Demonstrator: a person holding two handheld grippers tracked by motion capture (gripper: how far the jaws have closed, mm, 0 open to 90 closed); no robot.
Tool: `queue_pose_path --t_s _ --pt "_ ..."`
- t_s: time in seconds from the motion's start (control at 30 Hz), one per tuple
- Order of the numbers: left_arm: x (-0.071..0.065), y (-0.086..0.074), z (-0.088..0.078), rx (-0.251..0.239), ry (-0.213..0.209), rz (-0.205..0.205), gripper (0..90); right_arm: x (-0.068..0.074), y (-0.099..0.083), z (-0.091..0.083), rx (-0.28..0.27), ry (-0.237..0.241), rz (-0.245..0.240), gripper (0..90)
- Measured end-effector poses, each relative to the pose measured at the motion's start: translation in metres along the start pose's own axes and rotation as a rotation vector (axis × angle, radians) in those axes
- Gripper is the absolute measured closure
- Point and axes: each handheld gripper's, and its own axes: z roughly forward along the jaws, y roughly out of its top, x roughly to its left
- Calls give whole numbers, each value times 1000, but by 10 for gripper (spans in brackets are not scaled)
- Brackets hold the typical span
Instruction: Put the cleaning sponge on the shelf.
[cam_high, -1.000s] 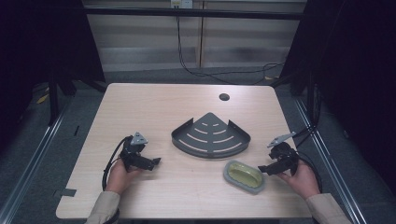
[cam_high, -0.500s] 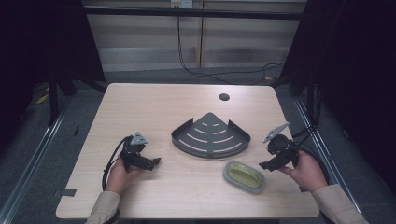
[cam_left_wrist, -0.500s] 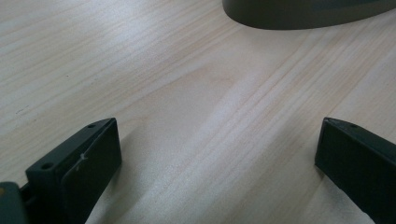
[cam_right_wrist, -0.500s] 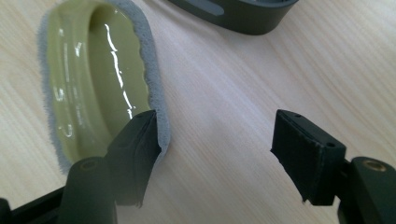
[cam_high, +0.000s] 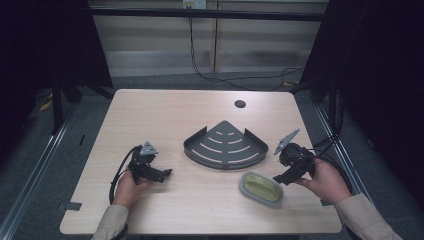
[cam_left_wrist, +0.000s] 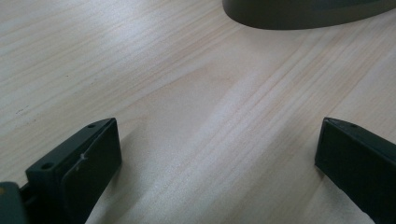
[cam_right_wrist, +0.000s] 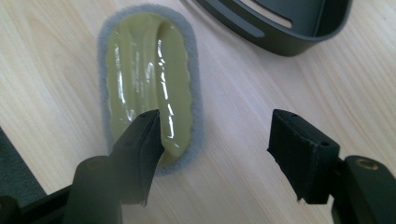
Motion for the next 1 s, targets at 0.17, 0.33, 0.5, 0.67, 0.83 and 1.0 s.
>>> queue_pose_path --t_s 0.17,0.33,0.5,0.67,0.83,1.0 --pt "0 0 0 0 0 0 0 9 8 1 16 12 -40 374" --pt "0 0 0 0 0 0 0 14 16 2 27 27 -56 377" --pt "0 0 0 0 0 0 0 17 19 4 30 43 -57 387" --pt "0 0 0 0 0 0 0 20 22 10 54 61 -61 412" --pt "0 0 0 0 0 0 0 24 24 14 64 81 -66 435" --pt "0 0 0 2 -1 1 0 26 25 18 79 96 -77 453"
